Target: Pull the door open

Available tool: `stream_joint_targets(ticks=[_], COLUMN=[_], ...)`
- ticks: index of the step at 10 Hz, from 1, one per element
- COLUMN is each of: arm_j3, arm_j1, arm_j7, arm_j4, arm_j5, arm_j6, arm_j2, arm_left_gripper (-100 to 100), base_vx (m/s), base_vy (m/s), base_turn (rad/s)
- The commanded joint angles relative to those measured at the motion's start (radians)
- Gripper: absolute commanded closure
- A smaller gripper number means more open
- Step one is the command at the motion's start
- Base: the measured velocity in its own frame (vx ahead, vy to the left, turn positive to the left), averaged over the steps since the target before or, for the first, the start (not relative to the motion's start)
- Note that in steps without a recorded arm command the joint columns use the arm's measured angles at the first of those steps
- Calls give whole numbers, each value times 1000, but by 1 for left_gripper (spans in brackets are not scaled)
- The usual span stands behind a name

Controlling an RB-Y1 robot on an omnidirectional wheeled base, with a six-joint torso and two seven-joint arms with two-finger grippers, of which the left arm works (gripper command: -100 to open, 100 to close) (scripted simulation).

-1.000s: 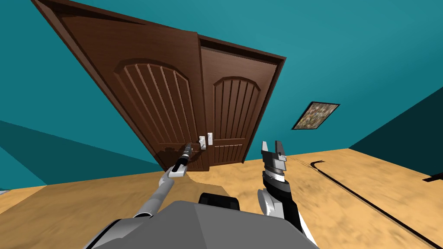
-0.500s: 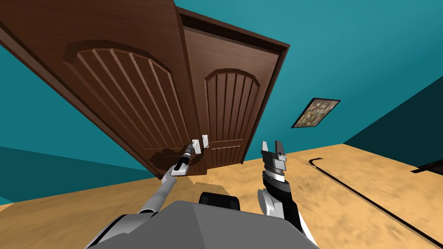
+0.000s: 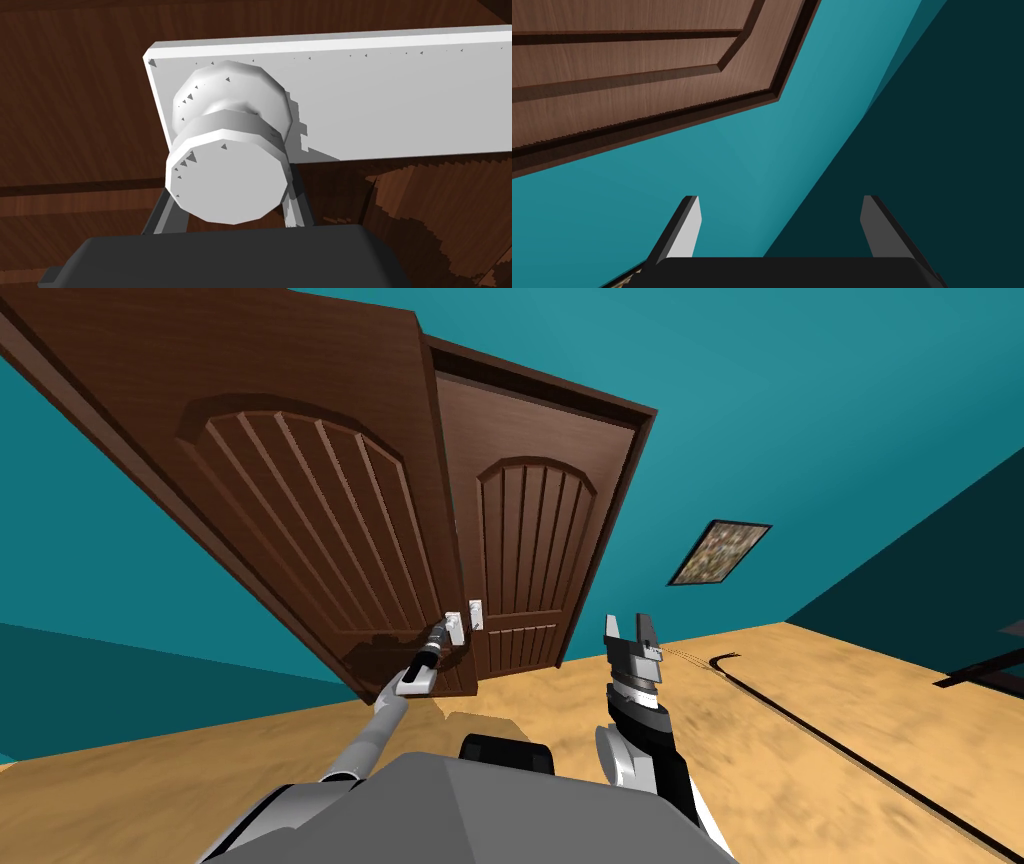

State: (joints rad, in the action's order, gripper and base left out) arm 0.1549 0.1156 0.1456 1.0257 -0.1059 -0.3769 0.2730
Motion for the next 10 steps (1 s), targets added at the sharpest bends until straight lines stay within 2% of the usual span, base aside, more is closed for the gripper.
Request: stream_joint_targets(ticks=[1, 3, 6, 8, 10], arm_j3=[-5, -15, -58, -101, -131], arm_j1=[-10, -15, -18, -17, -15], arm_j7=[8, 17, 45, 71, 89], arm_j4=[0, 3, 17, 32, 43], arm_j5=[0, 0, 4, 9, 12], arm_j6=[0, 0, -1, -2, -4], arm_j2=[10, 17, 33, 46, 53], arm_left_gripper=[100, 100, 100, 100, 100], base_vx=[-138, -193, -235, -252, -214], base_vy=[37, 54, 99, 126, 111], base_turn=[-26, -56, -125, -192, -146])
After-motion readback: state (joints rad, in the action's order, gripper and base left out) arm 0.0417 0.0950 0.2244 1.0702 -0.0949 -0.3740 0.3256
